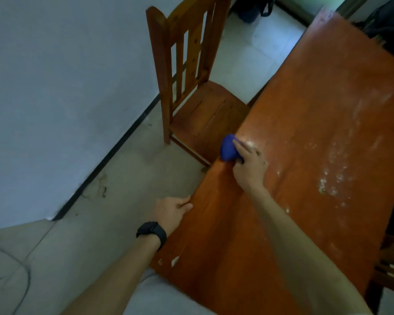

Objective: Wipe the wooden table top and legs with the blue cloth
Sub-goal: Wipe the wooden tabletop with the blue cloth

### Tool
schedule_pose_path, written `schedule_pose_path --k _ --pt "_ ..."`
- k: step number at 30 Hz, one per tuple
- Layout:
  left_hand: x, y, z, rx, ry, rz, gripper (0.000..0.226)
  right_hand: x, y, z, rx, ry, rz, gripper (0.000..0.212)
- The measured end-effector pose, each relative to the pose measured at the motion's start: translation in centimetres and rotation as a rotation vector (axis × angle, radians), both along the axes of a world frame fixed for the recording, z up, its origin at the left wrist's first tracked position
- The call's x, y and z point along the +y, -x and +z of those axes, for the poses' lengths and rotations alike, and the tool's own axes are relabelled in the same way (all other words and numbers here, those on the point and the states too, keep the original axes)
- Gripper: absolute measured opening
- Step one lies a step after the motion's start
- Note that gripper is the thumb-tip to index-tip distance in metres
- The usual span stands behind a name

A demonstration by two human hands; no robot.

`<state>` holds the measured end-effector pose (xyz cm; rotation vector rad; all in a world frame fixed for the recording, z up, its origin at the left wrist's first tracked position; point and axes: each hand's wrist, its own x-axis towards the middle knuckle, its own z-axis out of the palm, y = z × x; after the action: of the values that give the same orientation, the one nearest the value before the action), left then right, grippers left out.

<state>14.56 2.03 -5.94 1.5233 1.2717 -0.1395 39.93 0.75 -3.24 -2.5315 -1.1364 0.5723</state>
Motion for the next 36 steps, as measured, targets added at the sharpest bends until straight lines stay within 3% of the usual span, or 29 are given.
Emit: schedule_pose_path --k 5,8,12,15,18,20,22,23,27,30,33,36 --pt "-1.4 -0.1 0.2 -0.032 -0.004 0.098 0.035 -8.7 7.8 1.9 0.217 0.04 0.316 0.06" --pt "-2.0 0.9 0.4 -0.085 0.046 0.108 0.035 -4.0 3.8 2.5 0.369 -0.022 0.137 0.062" --pt "-4.6 5.4 0.7 -0.048 0.077 0.26 0.024 1.4 1.8 0.9 0.193 0.012 -0.056 0.066" --pt "-7.6 8.8 0.8 -0.041 0.14 0.395 0.024 -3.9 9.6 0.2 0.043 0.026 0.053 0.068" --pt "-10.3 10.4 0.8 -0.086 0.188 0.514 0.026 -12.4 16.9 0.6 0.121 0.022 0.395 0.065" --pt "-11.3 10.7 1.6 -0.126 0.172 0.565 0.025 -13.2 16.8 1.4 0.264 0.085 0.59 0.062" --pt "-12.1 11.0 1.8 -0.168 0.188 0.629 0.026 -9.2 14.7 1.7 0.449 0.172 0.521 0.06" --pt "-12.7 11.2 1.7 -0.173 0.186 0.65 0.027 -7.2 13.7 1.7 0.438 0.177 0.467 0.06" --pt "-14.5 12.0 1.6 -0.152 0.115 0.69 0.036 -7.2 15.8 1.0 0.161 0.066 0.351 0.066" --pt "-14.9 12.3 1.8 -0.169 0.157 0.715 0.046 -14.9 21.4 1.1 0.141 0.041 0.491 0.059" --pt "-15.0 12.5 1.6 -0.188 0.182 0.713 0.049 -17.8 22.5 1.7 0.244 0.146 0.785 0.055" --pt "-15.1 12.6 1.7 -0.178 0.205 0.728 0.046 -13.2 21.2 2.1 0.406 0.162 0.671 0.057"
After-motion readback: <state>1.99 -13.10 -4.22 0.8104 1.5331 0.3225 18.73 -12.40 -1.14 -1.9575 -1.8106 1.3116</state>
